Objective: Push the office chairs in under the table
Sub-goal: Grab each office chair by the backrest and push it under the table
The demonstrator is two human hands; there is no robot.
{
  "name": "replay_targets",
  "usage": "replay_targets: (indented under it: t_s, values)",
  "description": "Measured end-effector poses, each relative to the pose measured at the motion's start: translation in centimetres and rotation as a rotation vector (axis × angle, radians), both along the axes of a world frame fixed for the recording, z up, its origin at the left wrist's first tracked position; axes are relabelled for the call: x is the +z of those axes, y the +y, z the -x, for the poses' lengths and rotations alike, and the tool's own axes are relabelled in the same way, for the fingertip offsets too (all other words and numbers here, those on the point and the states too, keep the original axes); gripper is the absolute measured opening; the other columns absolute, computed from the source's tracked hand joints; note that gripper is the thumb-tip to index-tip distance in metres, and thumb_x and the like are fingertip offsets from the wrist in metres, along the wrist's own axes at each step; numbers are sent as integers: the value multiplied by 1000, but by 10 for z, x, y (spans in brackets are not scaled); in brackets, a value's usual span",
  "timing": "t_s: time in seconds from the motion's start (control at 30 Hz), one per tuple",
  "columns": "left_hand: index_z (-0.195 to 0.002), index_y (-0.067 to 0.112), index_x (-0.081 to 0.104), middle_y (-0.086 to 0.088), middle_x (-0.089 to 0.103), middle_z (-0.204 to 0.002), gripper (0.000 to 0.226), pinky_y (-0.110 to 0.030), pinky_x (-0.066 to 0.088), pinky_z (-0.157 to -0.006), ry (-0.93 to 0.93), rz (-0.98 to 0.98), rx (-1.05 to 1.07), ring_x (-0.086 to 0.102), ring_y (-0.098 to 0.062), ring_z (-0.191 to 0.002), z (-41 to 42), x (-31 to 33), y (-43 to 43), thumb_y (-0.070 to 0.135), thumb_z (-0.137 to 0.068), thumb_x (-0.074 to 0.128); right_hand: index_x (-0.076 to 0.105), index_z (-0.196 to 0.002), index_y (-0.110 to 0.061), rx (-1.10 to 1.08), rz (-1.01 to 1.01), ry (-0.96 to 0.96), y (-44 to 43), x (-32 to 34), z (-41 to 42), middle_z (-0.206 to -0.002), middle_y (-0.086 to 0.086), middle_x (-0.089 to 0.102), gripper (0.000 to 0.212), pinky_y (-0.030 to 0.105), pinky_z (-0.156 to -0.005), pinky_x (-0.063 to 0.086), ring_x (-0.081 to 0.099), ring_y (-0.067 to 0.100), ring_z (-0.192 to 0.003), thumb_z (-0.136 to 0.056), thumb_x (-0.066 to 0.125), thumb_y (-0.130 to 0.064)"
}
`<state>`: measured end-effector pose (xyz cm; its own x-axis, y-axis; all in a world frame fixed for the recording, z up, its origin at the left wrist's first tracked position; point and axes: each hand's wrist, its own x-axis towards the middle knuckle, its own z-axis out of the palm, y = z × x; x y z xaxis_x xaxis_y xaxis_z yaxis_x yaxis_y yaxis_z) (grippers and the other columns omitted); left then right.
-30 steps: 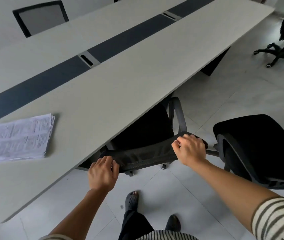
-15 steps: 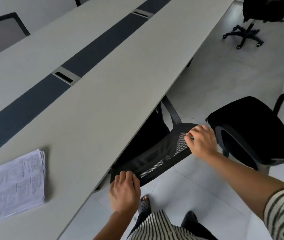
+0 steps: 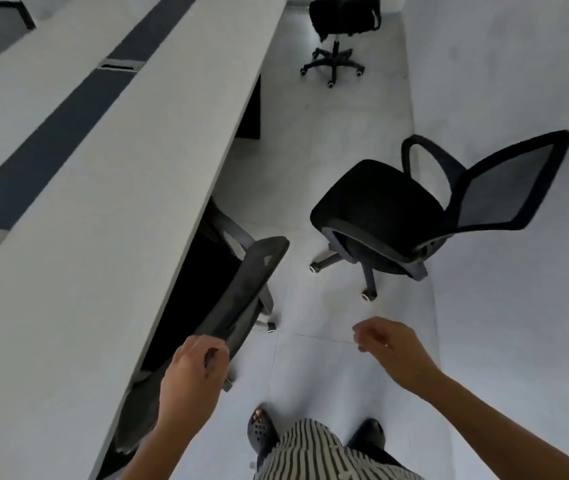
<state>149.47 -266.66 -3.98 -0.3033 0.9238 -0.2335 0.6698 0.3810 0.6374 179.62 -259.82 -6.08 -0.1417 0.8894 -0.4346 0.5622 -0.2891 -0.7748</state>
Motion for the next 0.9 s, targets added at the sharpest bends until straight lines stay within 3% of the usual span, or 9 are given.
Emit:
replay_targets:
  t_s: [0.07, 0.17, 0.37, 0.57, 0.83, 0.9]
  values:
    - [-78, 29, 60, 11, 67, -72, 17, -30, 52, -64, -109, -6, -27, 63, -7, -70, -37, 8, 9, 19, -89, 53, 69, -85, -29, -126, 38, 26, -23, 5, -54, -81, -3, 74, 10, 30, -75, 55, 71, 11, -79, -88, 63, -21]
    - [-84, 26, 65, 17, 69, -74, 14, -18, 49, -60, -281, 10, -98, 64, -5, -69, -103, 11, 15, 16, -89, 56, 72, -85, -21, -333, 79, 64, -54, 9, -127, -81, -2, 75, 11, 31, -72, 49, 72, 11, -75, -88, 63, -15]
    - [-83, 32, 67, 15, 72, -84, 16, -20, 53, -71, -414, 58, -295, 68, -10, -80, -227, 9, 30, 18, -86, 62, 72, -86, -17, -616, 73, 83, -88, 8, -225, -79, -1, 76, 11, 35, -69, 51, 72, 14, -74, -89, 62, -12]
    - [-84, 30, 65, 20, 71, -85, 16, -15, 52, -69, -405, 87, -492, 67, -3, -79, -295, 17, 79, 16, -88, 60, 72, -85, -17, -747, 84, 118, -80, 10, -265, -80, 1, 76, 13, 32, -68, 50, 71, 9, -70, -89, 62, -10]
    - [-90, 26, 64, 10, 70, -85, 8, -10, 49, -69, -399, 38, -670, 64, -1, -83, -396, 12, 213, 24, -90, 57, 71, -88, -21, -856, 24, 80, -14, 7, -315, -80, -5, 75, 10, 31, -73, 49, 72, 8, -73, -88, 63, -15]
    - [-90, 24, 63, 8, 68, -84, 7, -15, 51, -70, -379, 19, -723, 64, -6, -82, -424, 9, 251, 26, -90, 56, 71, -87, -22, -891, 14, 58, 8, 11, -330, -80, -6, 75, 10, 32, -73, 49, 71, 8, -74, -88, 63, -16]
